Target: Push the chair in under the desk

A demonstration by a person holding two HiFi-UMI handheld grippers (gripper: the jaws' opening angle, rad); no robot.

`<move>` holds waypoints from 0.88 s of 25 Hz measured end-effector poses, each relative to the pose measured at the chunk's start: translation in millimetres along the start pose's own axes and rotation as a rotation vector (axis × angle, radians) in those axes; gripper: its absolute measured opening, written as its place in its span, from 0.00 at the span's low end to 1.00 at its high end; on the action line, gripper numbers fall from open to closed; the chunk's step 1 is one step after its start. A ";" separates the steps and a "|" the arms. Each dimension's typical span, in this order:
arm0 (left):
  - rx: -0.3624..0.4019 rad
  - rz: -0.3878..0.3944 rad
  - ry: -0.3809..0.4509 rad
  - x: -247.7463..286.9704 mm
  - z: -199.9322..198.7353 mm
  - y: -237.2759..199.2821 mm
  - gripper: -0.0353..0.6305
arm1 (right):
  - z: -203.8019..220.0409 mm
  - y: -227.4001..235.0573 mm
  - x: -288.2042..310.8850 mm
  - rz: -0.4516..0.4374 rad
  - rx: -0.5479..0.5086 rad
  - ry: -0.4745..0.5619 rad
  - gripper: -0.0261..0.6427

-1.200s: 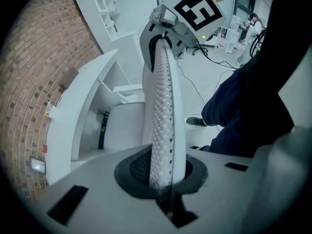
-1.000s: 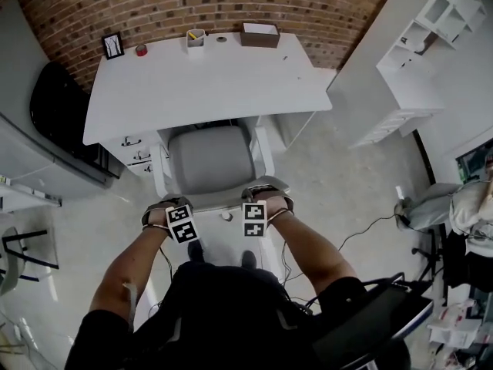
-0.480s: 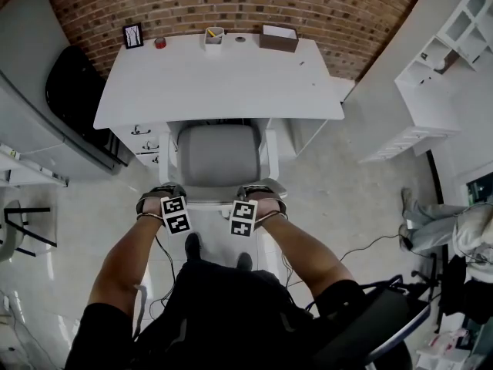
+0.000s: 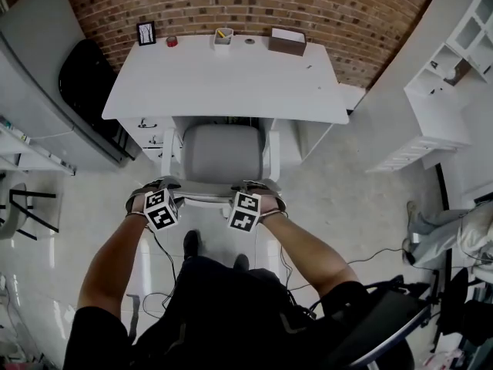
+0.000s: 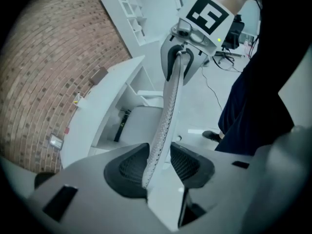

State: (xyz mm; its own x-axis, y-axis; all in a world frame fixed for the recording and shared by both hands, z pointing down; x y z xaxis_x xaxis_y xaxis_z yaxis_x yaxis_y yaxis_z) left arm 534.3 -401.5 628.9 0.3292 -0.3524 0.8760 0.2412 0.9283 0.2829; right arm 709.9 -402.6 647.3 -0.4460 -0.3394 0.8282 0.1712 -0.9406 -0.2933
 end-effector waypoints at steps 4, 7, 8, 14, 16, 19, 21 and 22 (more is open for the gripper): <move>-0.216 -0.104 0.134 -29.5 -7.3 9.9 0.28 | -3.1 -1.3 -17.3 0.013 0.028 0.123 0.28; -0.403 -0.171 0.282 -52.7 -13.9 18.9 0.23 | -5.0 -2.8 -35.3 0.016 0.089 0.190 0.28; -0.462 -0.206 0.344 -62.7 -17.3 19.2 0.21 | -6.3 -2.4 -41.3 0.021 0.122 0.205 0.28; -0.635 -0.382 0.605 -113.3 -28.8 22.1 0.07 | -22.1 22.0 -93.0 0.200 0.422 0.382 0.08; -0.732 -0.378 0.720 -130.6 -30.7 24.9 0.07 | -33.4 25.6 -114.6 0.243 0.486 0.467 0.08; -0.804 -0.410 0.832 -159.1 -33.0 24.4 0.07 | -47.5 28.6 -145.0 0.293 0.602 0.587 0.06; -0.784 -0.423 0.860 -176.9 -34.7 25.5 0.07 | -55.0 29.9 -161.6 0.338 0.673 0.636 0.05; -0.777 -0.432 0.868 -185.1 -34.5 25.4 0.07 | -59.1 30.2 -168.4 0.361 0.700 0.653 0.05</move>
State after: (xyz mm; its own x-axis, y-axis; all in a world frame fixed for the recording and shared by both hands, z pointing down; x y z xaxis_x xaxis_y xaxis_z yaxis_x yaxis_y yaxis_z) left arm 511.0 -316.8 460.5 0.5120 -0.8481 0.1367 0.8590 0.5054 -0.0821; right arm 738.2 -374.5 470.8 -0.6223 -0.7376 0.2621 0.7712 -0.6350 0.0443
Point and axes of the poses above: the fingertips, and each gripper's own axes: x forward along the fingers, y to its right, z out of its underside, the point moved 6 cm from there along -x, backward along the fingers, and after that the axes turned 6 degrees about y, right-handed, at the moved point
